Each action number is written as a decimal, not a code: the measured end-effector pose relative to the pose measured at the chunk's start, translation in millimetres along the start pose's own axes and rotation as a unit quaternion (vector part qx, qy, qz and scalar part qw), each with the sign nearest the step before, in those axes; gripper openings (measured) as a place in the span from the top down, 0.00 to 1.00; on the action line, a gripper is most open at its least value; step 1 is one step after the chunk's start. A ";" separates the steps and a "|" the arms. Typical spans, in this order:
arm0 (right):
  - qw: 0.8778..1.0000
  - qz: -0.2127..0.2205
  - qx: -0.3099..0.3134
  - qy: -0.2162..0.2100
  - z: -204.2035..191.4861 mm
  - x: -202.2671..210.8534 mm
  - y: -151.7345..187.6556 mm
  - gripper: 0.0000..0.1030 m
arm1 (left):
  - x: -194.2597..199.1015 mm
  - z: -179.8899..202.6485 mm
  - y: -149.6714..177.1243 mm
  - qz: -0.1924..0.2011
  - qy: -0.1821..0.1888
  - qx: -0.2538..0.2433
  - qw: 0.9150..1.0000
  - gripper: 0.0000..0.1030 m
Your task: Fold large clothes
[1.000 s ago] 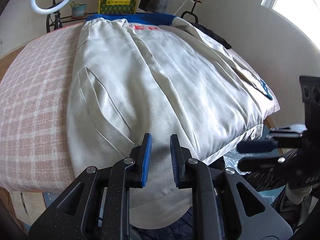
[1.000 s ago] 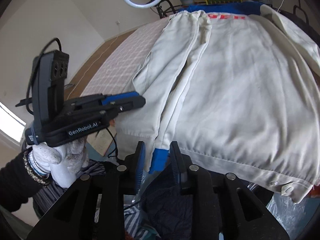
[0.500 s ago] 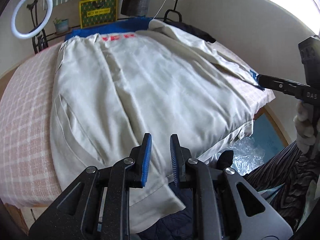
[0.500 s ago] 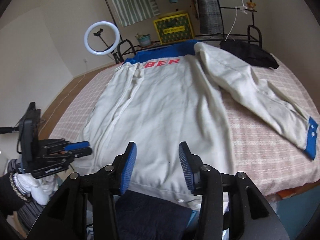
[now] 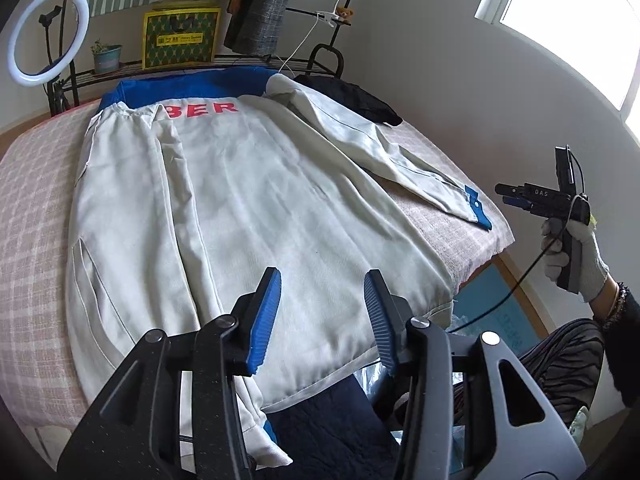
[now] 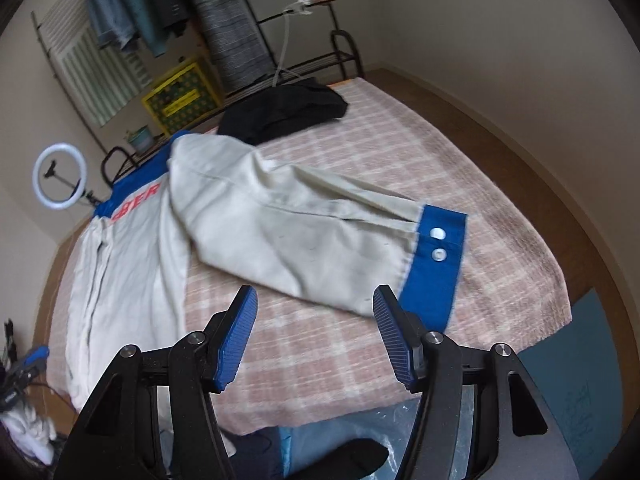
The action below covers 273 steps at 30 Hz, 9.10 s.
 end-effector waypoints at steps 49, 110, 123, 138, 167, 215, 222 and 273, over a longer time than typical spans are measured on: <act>0.990 0.123 0.047 -0.057 -73.2 39.1 -52.3 0.99 | -11.3 15.4 -3.5 0.011 0.021 0.037 0.999 0.57; 0.933 -0.190 0.150 -0.265 -185.4 3.0 177.1 0.96 | -77.5 47.4 96.4 -0.124 0.101 0.160 0.974 0.81; 0.916 -0.183 -0.038 -0.355 -153.0 21.6 140.5 0.96 | -70.3 78.8 87.3 -0.106 0.111 0.096 0.983 0.84; 0.942 -0.226 0.070 -0.239 -143.9 -5.5 175.9 0.75 | -82.4 75.8 106.3 -0.128 0.057 0.051 0.989 0.82; 0.940 -0.192 0.073 -0.273 -136.5 -3.8 172.7 0.51 | -64.2 89.5 106.1 -0.089 0.027 -0.004 0.996 0.82; 0.899 -0.266 0.000 -0.348 -132.4 -34.6 173.4 0.85 | -85.6 181.0 120.1 -0.030 0.002 -0.125 0.992 0.44; 0.890 -0.236 -0.029 -0.388 -154.5 -0.9 151.5 0.88 | -82.0 213.3 117.0 0.024 -0.036 -0.241 0.970 0.30; 0.956 -0.166 -0.080 -0.227 -220.5 -234.8 -17.5 0.58 | -35.5 127.5 60.7 0.058 0.011 0.027 0.998 0.82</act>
Point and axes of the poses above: each gripper's, at about its wrist camera, not at the fingertips, and x roughly against the way its jaws point, z to its right, y to its underside, the point moved 9 cm from there along -x, roughly the way its jaws point, and after that the axes turned 8 degrees about z, right-handed, at the moved point
